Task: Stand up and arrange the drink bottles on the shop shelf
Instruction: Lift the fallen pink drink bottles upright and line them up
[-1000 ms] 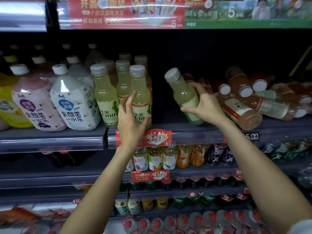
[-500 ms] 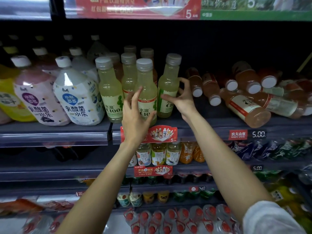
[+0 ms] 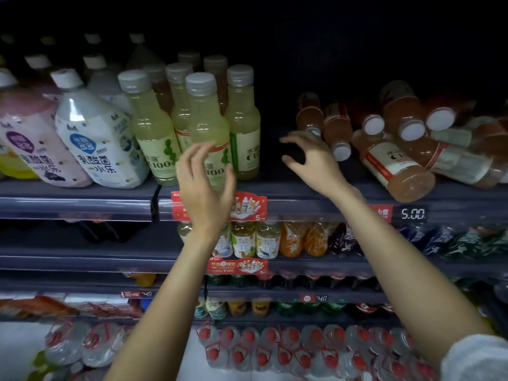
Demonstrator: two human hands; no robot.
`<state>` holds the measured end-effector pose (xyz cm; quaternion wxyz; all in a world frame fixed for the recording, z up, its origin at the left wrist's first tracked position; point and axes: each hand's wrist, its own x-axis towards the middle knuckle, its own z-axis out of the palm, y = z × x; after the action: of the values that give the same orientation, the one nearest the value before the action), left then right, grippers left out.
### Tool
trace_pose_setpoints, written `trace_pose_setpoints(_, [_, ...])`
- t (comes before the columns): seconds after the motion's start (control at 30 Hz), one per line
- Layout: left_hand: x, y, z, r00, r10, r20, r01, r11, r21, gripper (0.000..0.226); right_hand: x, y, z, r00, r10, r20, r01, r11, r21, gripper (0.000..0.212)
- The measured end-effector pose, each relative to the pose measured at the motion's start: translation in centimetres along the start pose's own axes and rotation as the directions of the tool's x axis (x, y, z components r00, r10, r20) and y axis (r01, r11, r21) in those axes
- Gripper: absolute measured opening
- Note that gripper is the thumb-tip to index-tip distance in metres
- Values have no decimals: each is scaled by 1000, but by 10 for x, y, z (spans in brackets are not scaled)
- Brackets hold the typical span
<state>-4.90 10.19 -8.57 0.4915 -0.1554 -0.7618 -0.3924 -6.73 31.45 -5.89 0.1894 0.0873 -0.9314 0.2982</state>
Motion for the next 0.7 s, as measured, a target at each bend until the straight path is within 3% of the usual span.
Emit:
trace_pose_setpoints(0.1, [-2,31,24,954,276,121,-271,961,-55,24,-9,34,-26,997,-56,-50,31,915,-402,35])
trace_pose_setpoints(0.2, [10,47,67,851,385,358,-400,916,-37,24,-12,60,-41,997,-77,-20,46,760,-648,39])
trace_pose_setpoints(0.33, [34,34,133,668,349,657,-541,834,106,46,-14,70,-48,998,19,63,29,732,-681,47])
trace_pose_setpoints(0.47, [50,28,172,482,319,816,-660,745,98,53,-13,74,-47,999,37,22,-13,755,-656,46])
trace_pose_setpoints(0.53, [53,27,181,463,313,829,-667,740,93,54,-12,75,-44,998,45,34,-12,765,-643,46])
trace_pose_setpoints(0.7, [53,40,186,515,174,839,-561,809,177,41,-11,79,-46,999,45,10,-29,784,-620,46])
